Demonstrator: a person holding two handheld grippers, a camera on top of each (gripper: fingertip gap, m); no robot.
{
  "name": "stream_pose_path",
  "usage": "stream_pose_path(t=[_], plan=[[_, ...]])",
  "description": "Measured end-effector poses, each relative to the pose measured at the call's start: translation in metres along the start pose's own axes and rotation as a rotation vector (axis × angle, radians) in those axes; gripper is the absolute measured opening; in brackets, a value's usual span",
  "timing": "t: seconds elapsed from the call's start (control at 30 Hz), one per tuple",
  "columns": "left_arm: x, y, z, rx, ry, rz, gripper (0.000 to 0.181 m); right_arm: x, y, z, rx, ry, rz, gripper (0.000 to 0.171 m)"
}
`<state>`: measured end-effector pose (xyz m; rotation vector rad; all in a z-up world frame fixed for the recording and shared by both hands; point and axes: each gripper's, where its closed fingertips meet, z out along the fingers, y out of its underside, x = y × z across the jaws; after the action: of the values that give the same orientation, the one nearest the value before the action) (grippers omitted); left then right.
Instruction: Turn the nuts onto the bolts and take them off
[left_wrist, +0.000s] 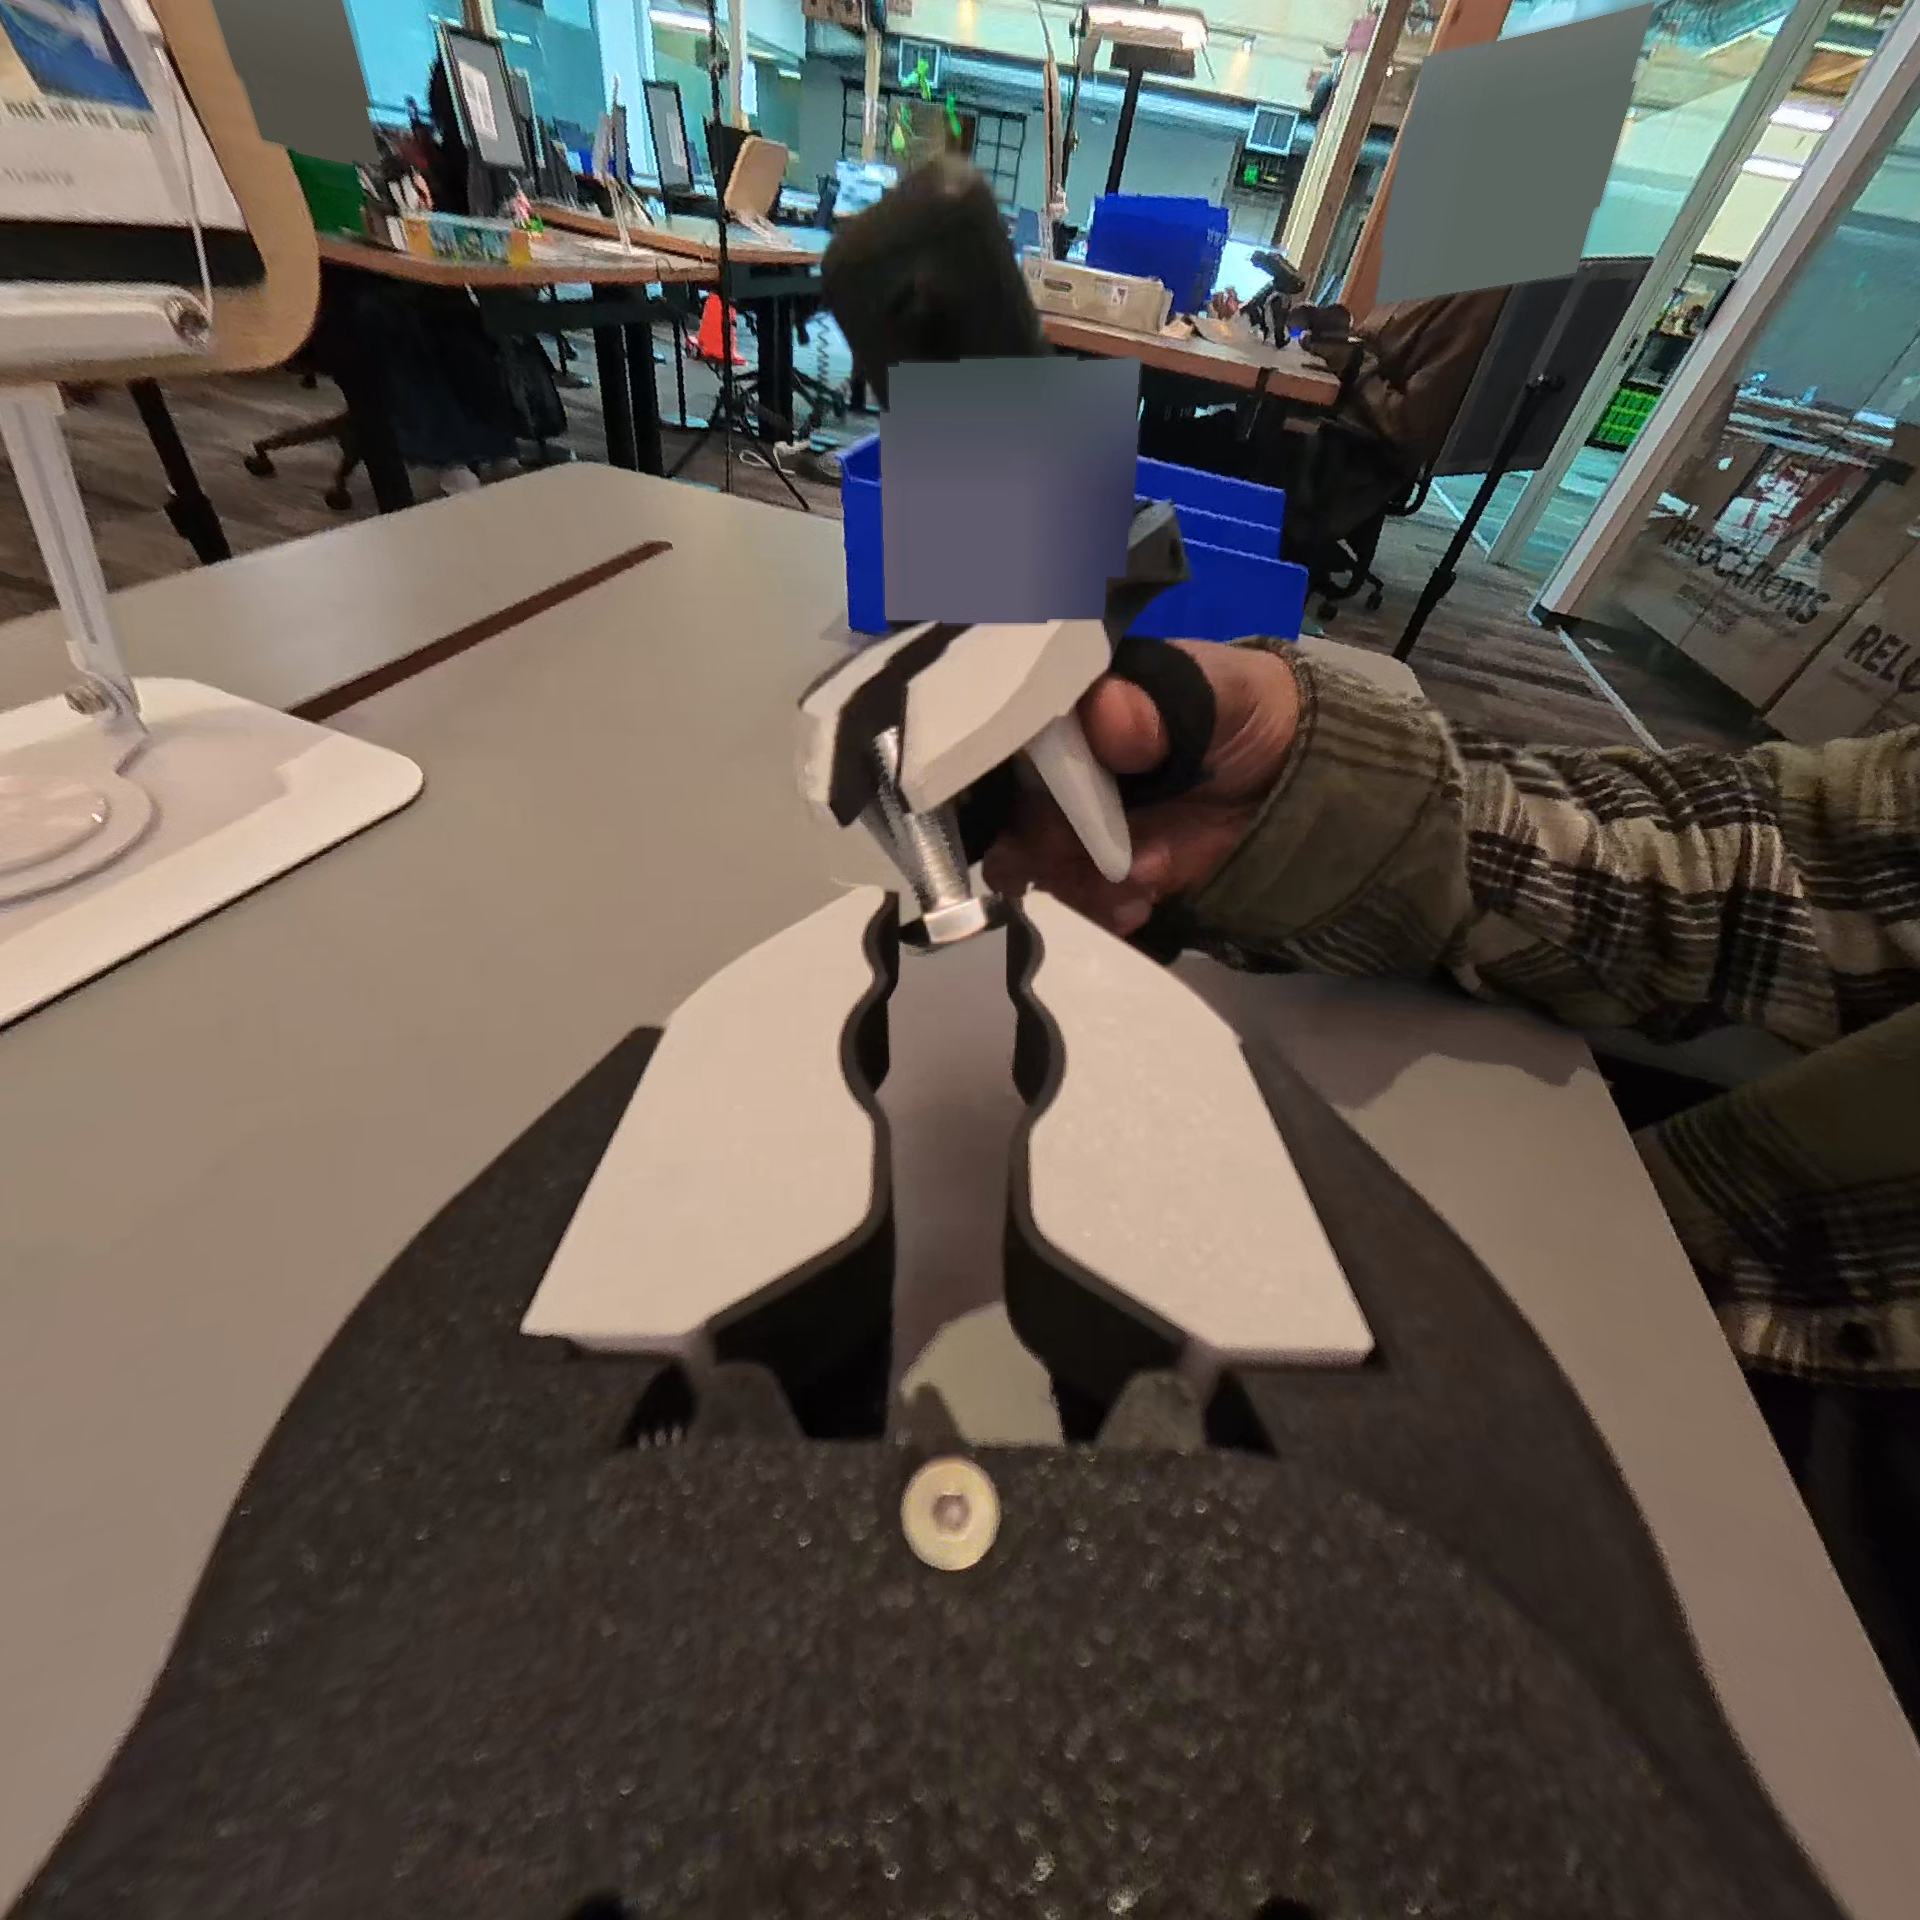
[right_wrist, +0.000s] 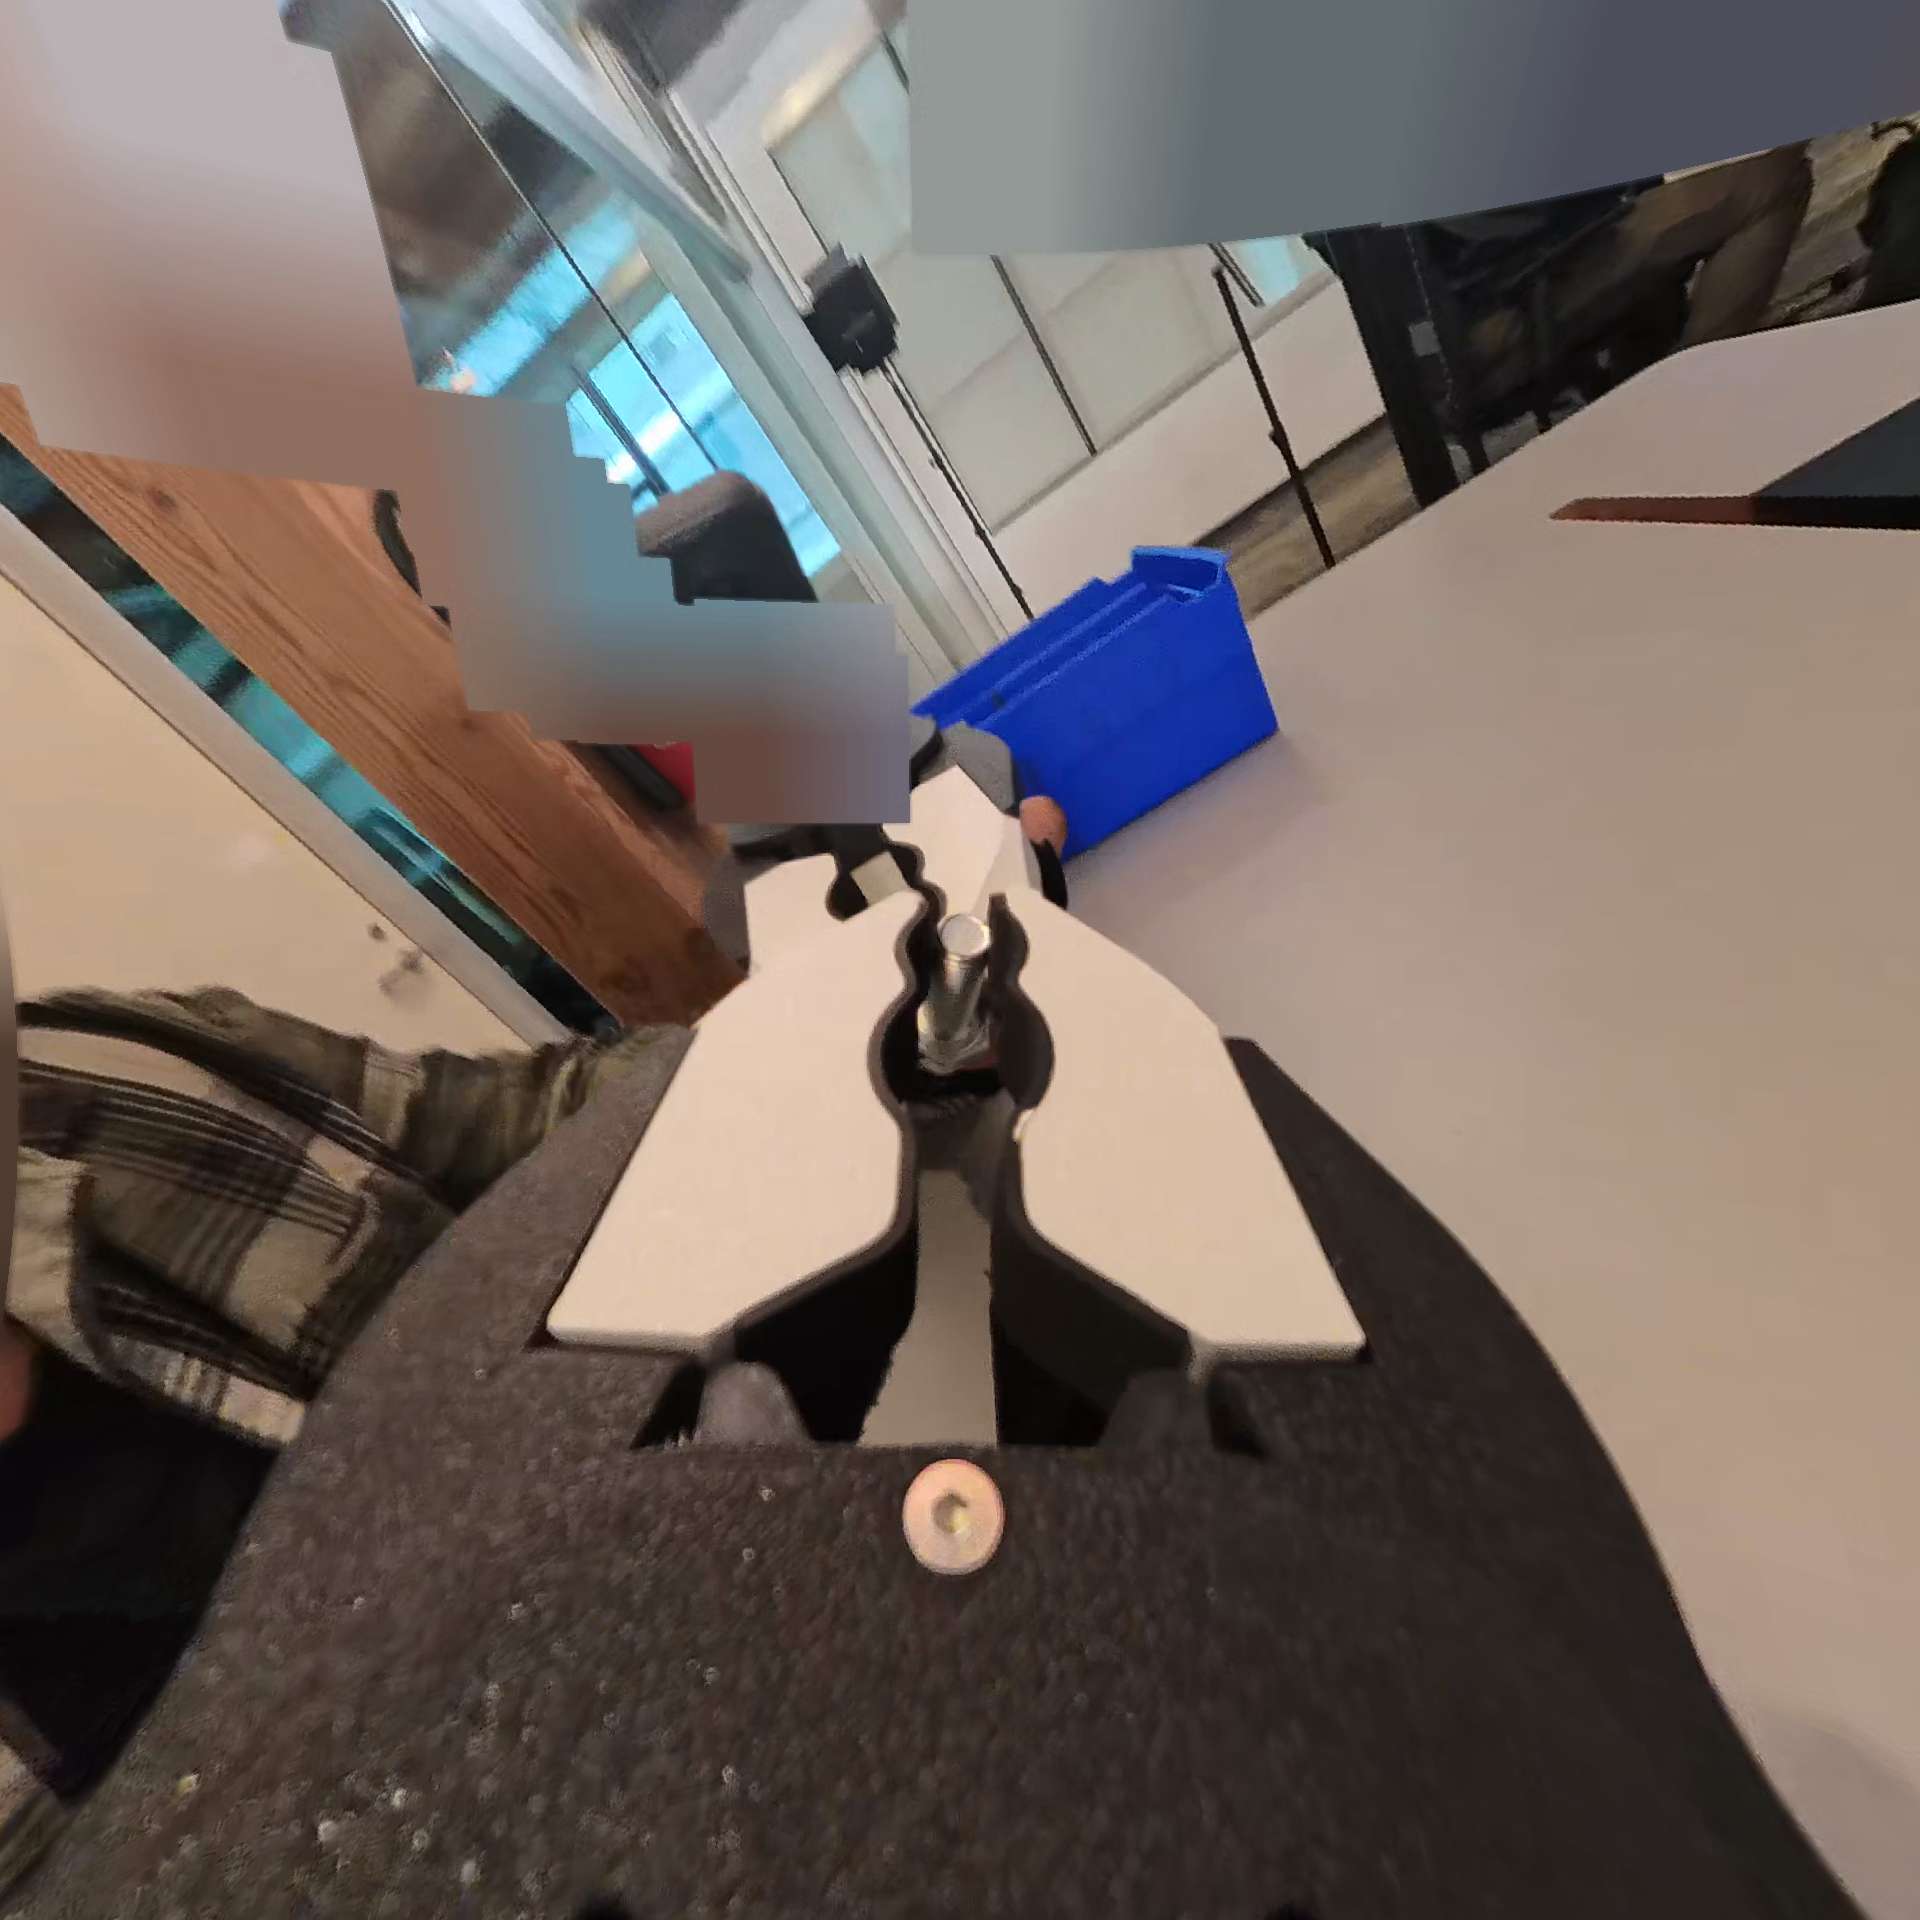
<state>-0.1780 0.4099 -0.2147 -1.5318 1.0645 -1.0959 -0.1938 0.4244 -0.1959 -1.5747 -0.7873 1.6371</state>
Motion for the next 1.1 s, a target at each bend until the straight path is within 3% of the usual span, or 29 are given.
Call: stream_pose_path(t=[0.07, 0.17, 0.33, 0.7, 1.1], plan=[[-0.002, 0.008, 0.0, -0.03, 0.005, -0.022, 0.02, 0.005, 0.007, -0.001, -0.075, 0.057, -0.072, 0.009], [-0.019, 0.023, -0.009, -0.11, -0.031, -0.075, 0.05, 0.028, 0.024, -0.01, -0.252, 0.214, -0.3, 0.009], [-0.048, 0.013, -0.041, -0.032, -0.08, -0.15, 0.058, 0.05, 0.07, -0.014, -0.533, 0.251, -0.575, 0.009], [-0.056, 0.008, -0.053, 0.001, -0.108, -0.146, 0.057, 0.064, 0.106, -0.007, -0.682, 0.202, -0.529, 0.01], [-0.048, 0.012, -0.048, -0.037, -0.078, -0.115, 0.057, 0.064, 0.109, -0.012, -0.709, 0.2, -0.535, 0.016]])
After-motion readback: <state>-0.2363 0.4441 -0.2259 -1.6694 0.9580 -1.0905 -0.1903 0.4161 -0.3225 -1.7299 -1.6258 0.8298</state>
